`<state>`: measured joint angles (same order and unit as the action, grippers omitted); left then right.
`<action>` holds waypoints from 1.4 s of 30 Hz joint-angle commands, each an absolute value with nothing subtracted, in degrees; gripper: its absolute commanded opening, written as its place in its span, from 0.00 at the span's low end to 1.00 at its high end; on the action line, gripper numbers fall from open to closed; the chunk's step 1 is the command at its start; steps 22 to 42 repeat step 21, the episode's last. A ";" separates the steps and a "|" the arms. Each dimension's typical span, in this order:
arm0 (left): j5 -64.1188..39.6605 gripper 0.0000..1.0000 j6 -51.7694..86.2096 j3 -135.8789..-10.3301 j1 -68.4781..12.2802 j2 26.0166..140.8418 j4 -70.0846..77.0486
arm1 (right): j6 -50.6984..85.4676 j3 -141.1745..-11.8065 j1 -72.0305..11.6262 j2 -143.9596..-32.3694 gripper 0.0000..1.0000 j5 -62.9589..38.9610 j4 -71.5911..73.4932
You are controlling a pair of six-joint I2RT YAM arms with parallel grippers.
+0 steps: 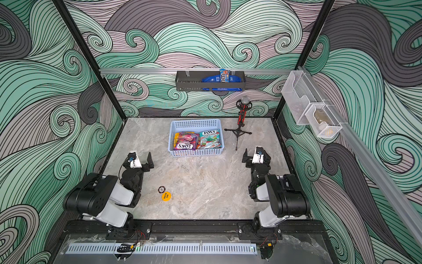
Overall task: Put the candies in the basket
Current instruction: Reset both arms
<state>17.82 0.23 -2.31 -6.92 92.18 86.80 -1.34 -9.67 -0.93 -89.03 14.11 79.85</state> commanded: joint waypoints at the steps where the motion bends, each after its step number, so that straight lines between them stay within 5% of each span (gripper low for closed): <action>1: 19.66 0.99 2.30 -0.38 -6.08 90.86 101.78 | -1.58 -10.42 -0.70 -89.06 1.00 13.10 81.36; 7: 15.42 0.99 2.70 -12.75 -5.89 87.12 72.50 | -1.41 -10.80 -0.29 -88.99 1.00 12.08 80.55; 11: 15.11 0.99 -0.21 -9.34 -6.02 91.47 86.58 | -1.40 -10.81 -0.18 -89.02 1.00 11.87 80.57; 42: 15.83 0.99 0.73 -10.21 -6.24 90.68 83.51 | -2.36 -9.99 -0.52 -88.90 1.00 10.63 81.95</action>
